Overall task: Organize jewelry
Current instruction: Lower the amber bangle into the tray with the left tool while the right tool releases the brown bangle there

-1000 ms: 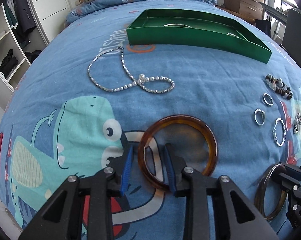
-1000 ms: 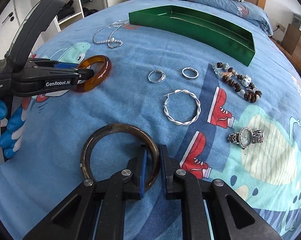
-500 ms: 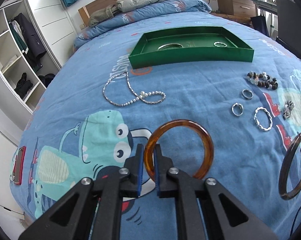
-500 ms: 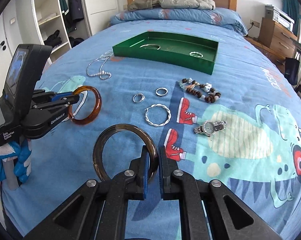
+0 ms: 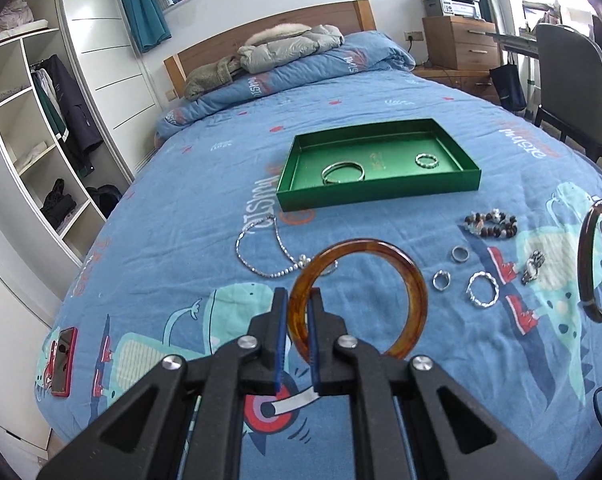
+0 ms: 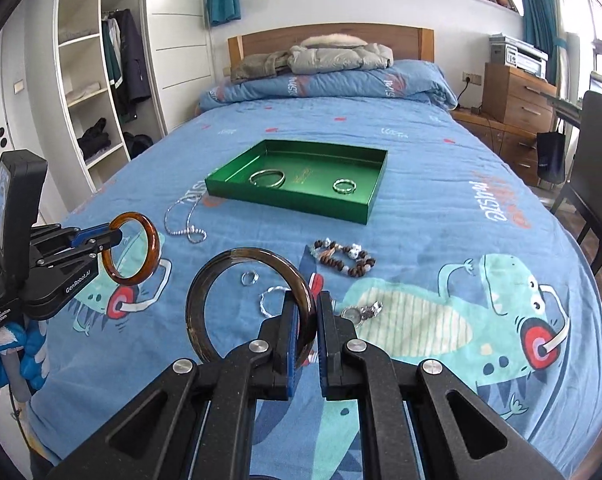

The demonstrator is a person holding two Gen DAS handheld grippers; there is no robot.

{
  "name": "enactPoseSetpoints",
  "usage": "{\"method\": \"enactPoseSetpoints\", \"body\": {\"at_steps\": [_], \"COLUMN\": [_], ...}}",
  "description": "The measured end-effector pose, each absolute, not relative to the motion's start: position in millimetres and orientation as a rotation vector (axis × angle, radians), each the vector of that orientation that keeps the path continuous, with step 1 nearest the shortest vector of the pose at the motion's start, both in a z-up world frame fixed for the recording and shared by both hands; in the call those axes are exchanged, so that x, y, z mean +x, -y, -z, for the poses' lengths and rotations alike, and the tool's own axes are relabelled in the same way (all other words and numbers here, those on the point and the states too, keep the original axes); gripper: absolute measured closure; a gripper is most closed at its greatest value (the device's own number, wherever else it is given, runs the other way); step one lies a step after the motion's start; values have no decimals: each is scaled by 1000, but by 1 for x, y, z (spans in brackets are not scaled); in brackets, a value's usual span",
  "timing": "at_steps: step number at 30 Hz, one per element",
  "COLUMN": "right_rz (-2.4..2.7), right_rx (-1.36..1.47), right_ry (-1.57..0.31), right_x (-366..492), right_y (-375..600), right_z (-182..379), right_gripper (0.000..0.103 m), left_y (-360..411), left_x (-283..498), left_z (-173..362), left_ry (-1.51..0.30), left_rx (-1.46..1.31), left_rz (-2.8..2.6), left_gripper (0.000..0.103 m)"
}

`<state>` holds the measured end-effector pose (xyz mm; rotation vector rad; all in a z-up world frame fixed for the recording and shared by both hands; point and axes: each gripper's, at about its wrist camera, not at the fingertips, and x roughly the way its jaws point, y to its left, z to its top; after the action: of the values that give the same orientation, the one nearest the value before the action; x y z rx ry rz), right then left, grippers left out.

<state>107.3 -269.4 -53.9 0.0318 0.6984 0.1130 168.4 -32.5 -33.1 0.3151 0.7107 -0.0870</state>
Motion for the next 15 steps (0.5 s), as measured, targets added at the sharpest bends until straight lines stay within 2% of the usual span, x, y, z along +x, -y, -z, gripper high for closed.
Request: {"method": "enactPoseSetpoints", "body": {"at_steps": [8, 15], "right_rz": [-85, -73], "right_rx": [46, 49], "right_ry": [-628, -596], "right_x": [160, 256], "right_y": [292, 301], "right_z": [13, -2], "right_gripper": [94, 94], "left_y": [33, 54], "left_x": [232, 327], "left_z": [-11, -15], "left_ry": [-699, -709], "left_rx": [206, 183], "left_rz": [123, 124], "left_gripper": [95, 95]}}
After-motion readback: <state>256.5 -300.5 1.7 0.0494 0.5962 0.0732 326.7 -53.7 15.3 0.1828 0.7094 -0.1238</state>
